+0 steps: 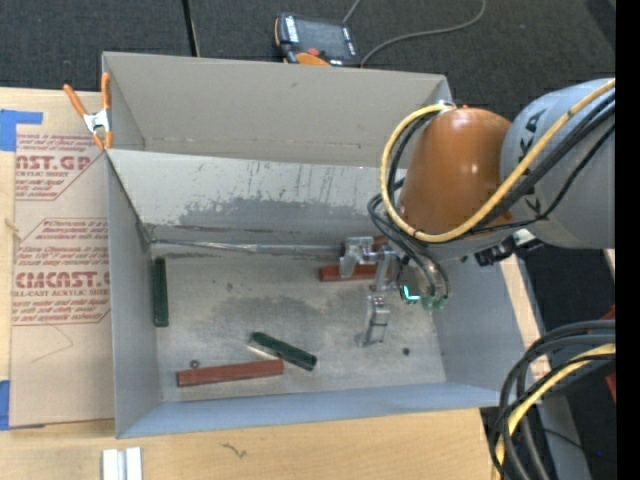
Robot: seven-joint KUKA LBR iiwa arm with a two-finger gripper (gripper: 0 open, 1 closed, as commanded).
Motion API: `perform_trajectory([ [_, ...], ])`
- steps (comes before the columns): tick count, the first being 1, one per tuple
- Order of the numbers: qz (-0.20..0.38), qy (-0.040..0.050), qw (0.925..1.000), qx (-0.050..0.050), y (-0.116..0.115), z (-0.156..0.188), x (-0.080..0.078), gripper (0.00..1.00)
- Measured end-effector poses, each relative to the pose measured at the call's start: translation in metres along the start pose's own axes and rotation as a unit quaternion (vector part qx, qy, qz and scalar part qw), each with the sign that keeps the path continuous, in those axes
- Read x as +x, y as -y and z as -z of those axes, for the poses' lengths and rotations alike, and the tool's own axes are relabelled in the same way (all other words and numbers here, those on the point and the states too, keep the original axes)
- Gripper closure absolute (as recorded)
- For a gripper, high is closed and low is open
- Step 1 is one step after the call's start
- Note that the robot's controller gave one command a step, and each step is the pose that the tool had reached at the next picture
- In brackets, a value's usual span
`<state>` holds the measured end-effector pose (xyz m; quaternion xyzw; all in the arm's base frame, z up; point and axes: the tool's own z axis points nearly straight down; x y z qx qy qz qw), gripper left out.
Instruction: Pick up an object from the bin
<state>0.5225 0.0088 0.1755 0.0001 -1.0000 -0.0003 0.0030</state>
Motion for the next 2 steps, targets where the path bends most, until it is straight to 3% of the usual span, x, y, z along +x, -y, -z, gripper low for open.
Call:
perform_trajectory([
  [1, 0.143, 0.0010, 0.9897, 0.000, -0.087, -0.101, -0.013, 0.00],
  [2, 0.328, 0.0058, 0.9446, 0.000, -0.146, -0.034, -0.004, 0.00],
])
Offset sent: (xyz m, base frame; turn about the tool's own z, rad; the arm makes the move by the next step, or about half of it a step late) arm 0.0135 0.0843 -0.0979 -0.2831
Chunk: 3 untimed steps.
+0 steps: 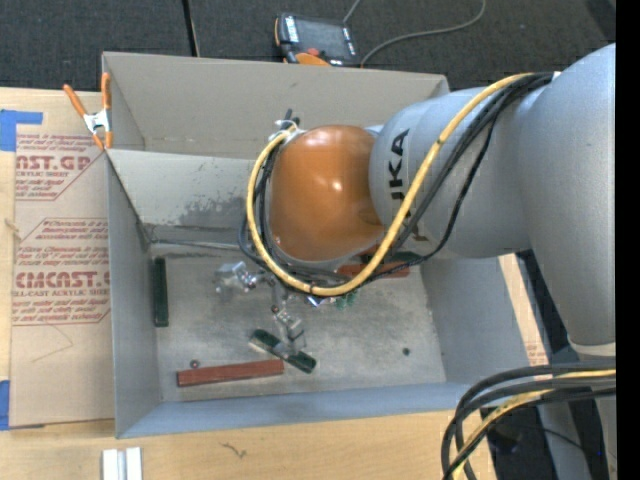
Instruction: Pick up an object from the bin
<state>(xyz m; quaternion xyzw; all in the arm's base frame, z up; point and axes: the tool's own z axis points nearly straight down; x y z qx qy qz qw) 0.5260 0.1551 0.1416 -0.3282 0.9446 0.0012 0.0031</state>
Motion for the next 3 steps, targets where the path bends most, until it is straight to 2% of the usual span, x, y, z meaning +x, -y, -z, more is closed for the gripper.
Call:
perform_trajectory([
  [1, -0.015, 0.0032, 0.9999, 0.002, -0.053, -0.072, 0.015, 0.00],
  [2, -0.018, -0.0001, 0.9998, 0.000, -0.053, -0.071, 0.016, 1.00],
  [3, -0.008, 0.0027, 1.0000, 0.001, -0.056, 0.130, -0.018, 1.00],
])
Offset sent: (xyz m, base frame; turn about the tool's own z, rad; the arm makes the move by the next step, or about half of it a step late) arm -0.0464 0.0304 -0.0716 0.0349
